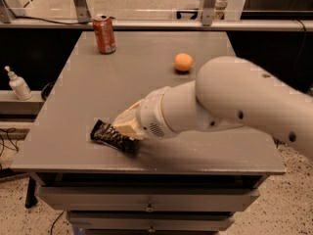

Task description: Move rxbar chocolate near orange

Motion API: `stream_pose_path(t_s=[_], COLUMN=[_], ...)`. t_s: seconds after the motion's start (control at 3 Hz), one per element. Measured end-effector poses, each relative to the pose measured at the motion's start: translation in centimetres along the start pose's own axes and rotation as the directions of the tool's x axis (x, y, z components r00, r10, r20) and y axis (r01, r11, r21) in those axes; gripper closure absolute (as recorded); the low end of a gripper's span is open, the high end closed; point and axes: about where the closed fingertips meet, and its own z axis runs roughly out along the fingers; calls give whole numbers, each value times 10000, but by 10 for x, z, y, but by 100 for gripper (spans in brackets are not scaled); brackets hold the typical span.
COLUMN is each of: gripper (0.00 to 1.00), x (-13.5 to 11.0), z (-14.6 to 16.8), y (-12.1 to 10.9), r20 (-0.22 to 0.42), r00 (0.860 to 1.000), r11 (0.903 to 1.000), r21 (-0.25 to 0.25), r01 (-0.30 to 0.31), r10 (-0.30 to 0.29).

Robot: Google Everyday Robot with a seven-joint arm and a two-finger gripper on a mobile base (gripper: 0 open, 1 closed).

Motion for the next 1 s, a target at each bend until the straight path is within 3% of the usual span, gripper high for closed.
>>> stream_pose_path(t_s=[0.33, 0.67, 1.0], gripper=[100, 100, 81], x=[-20, -33, -30], z=[-59, -109, -102], y=[-31, -52, -50], r20=[-565, -935, -769], r00=[9961, 9909, 9949], r11=[9929, 9806, 9867], r21=[933, 1615, 1433], r01=[735, 1109, 766], r10=[-684, -967, -660])
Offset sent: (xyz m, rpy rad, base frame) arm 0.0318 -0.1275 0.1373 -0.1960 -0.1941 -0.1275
